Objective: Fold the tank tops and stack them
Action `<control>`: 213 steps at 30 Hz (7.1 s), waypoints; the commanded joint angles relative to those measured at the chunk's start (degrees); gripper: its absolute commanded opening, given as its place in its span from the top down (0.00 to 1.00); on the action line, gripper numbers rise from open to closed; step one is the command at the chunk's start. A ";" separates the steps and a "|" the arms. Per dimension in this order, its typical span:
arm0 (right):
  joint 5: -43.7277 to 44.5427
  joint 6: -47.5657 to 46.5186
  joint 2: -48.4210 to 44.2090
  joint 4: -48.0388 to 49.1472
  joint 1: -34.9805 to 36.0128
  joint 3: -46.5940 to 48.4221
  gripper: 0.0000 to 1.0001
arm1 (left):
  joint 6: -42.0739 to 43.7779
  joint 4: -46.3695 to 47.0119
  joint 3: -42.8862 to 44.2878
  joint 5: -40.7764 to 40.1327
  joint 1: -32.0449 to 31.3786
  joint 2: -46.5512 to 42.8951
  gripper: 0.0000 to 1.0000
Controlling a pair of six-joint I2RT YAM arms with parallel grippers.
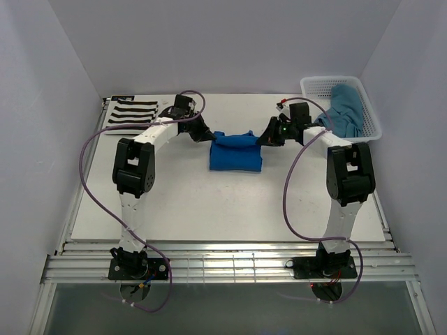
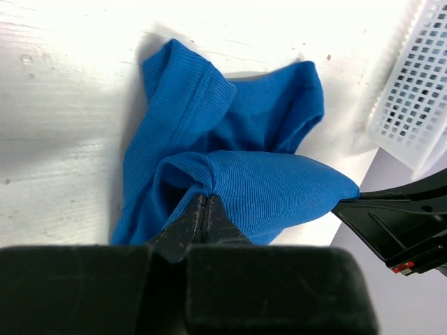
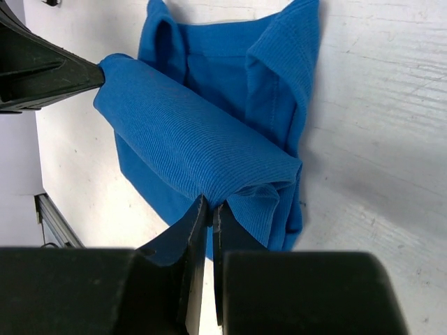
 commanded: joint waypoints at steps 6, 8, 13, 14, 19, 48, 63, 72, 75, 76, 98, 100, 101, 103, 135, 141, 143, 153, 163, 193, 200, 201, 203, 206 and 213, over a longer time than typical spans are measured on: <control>-3.39 0.17 4.23 3.31 -0.61 8.32 0.66 | 2.79 -0.94 8.71 -0.55 0.96 2.45 0.46; -3.92 0.17 3.53 3.22 -0.61 9.04 0.52 | 2.97 -2.52 10.40 -0.72 0.96 2.46 0.14; -4.09 -0.27 -2.70 4.27 -0.43 4.14 0.09 | 3.68 -2.53 8.66 -0.28 0.78 -1.58 0.02; -4.27 -0.62 -3.58 4.37 0.00 2.99 0.10 | 3.68 -2.44 7.86 -0.36 0.69 -2.54 0.02; -4.45 -1.16 -7.02 4.71 1.76 -1.24 0.10 | 4.64 -0.24 3.46 0.42 -1.24 -6.86 0.02; -0.41 1.74 16.27 12.08 2.82 14.76 0.10 | 1.65 0.91 17.79 -1.95 -2.56 15.46 0.02; -1.11 5.62 12.42 18.61 1.41 9.30 0.10 | 2.62 -2.96 21.03 -7.05 -1.95 11.87 0.02; 0.64 2.45 -3.47 14.74 1.41 4.04 0.10 | 6.66 -2.09 15.69 -6.87 -3.44 -1.40 0.02; 1.88 0.96 -8.23 13.16 1.15 0.18 0.10 | 9.98 -2.00 9.38 -6.87 -3.44 -5.88 0.02; 2.05 0.52 -9.47 11.94 1.15 -0.79 0.10 | 10.79 -2.17 7.87 -7.22 -3.44 -6.76 0.02; 10.58 -7.22 -25.83 1.91 1.15 -12.06 0.10 | 17.83 -4.11 2.14 -8.81 -3.44 0.69 0.02; 10.84 -7.39 -25.65 1.38 1.24 -11.79 0.10 | 17.65 -4.02 2.05 -8.54 -3.44 1.75 0.02; 10.93 -7.48 -25.57 1.38 1.15 -11.70 0.10 | 17.65 -3.93 2.05 -8.28 -3.44 2.01 0.02; 10.93 -7.48 -25.30 1.20 1.24 -11.79 0.10 | 17.47 -3.58 1.70 -7.22 -3.44 2.89 0.04; 15.41 -8.89 -25.04 0.76 1.06 -13.46 0.10 | 18.78 -3.58 -0.50 -12.75 -6.95 6.85 1.00; 18.66 -9.85 -27.58 0.76 0.89 -16.88 0.10 | 32.22 -2.71 -1.29 -23.47 -6.87 -0.17 1.00; 20.24 -10.47 -28.46 0.76 0.89 -17.68 0.10 | 35.74 -2.27 -1.81 -28.92 -6.87 -2.63 1.00; 22.80 -12.05 -29.52 0.59 0.89 -18.21 0.10 | 54.12 4.15 -3.49 -34.03 -2.05 -10.55 1.00; 25.43 -13.28 -30.40 0.23 0.89 -18.30 0.10 | 64.75 5.73 -0.59 -28.15 7.45 -10.99 1.00; 27.11 -14.16 -27.06 -0.47 0.89 -16.71 0.10 | 68.19 2.22 18.84 -26.91 15.98 -6.60 1.00; 26.23 -14.16 -26.44 -0.82 0.97 -16.36 0.10 | 66.87 1.96 19.28 -26.82 16.60 -7.30 1.00; 26.14 -14.16 -26.44 -0.73 0.97 -16.36 0.10 | 66.52 1.96 19.54 -27.17 18.60 -7.13 1.00; 26.23 -14.16 -26.44 -0.73 0.97 -16.36 0.10 | 65.90 1.87 20.42 -27.09 19.06 -6.86 1.00; 26.14 -14.07 -26.18 -0.73 0.97 -16.36 0.10 | 65.29 1.87 20.77 -26.65 19.68 -6.95 1.00; 25.61 -13.90 -25.21 -0.82 0.89 -16.10 0.10 | 65.20 1.87 21.12 -25.94 20.11 -7.04 1.00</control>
